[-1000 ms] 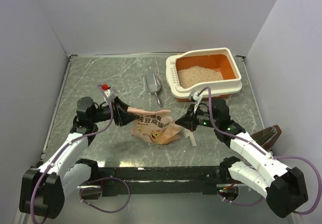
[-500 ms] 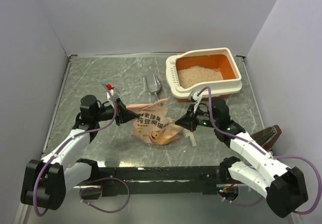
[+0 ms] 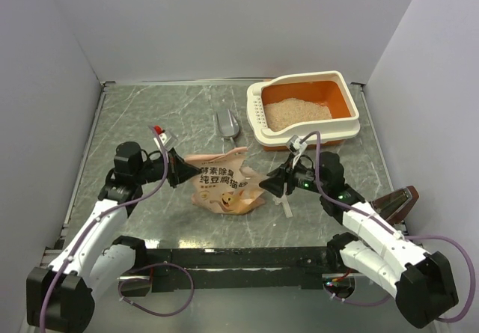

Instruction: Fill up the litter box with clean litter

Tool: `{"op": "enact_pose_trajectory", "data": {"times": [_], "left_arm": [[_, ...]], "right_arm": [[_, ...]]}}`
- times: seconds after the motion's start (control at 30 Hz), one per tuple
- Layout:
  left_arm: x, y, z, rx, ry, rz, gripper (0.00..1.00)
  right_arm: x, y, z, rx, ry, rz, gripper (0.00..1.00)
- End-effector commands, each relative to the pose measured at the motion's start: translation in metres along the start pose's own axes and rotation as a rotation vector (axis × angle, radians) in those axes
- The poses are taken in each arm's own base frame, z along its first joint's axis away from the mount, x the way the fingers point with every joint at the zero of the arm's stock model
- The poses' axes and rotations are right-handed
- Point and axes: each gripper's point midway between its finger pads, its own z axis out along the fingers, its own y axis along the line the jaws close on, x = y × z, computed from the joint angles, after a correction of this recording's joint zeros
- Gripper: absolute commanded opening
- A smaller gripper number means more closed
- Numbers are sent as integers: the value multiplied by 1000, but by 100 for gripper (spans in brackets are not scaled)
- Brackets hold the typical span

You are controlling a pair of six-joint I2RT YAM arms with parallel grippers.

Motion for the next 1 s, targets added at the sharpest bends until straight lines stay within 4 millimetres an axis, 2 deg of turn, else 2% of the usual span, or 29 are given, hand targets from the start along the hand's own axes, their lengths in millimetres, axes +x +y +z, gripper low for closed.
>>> {"op": "enact_pose_trajectory", "data": {"times": [0.0,0.13,0.17,0.2,0.43,0.7,0.97], "left_arm": [[-24,-4,-10,-55,-52,93,1],[-19,-6,-12,-53,-57,80,1],[-16,-6,-13,-52,-56,79,1],[-15,-7,-13,-52,-58,80,1],[-15,-11,-15,-43,-71,93,1],[-13,-15,-15,-25,-77,92,1],[-12,-17,-16,-16,-80,91,1]], "right_arm": [[-14,-10,6,15,-149,-38,61],[-17,-7,9,-37,-226,-70,61],[-12,-6,9,-46,-230,-53,61],[-20,0,9,-85,-267,-85,61],[-25,14,3,-165,-373,-148,60],[-21,15,-2,-166,-424,-227,59],[-24,23,5,-247,-422,-213,54]]}}
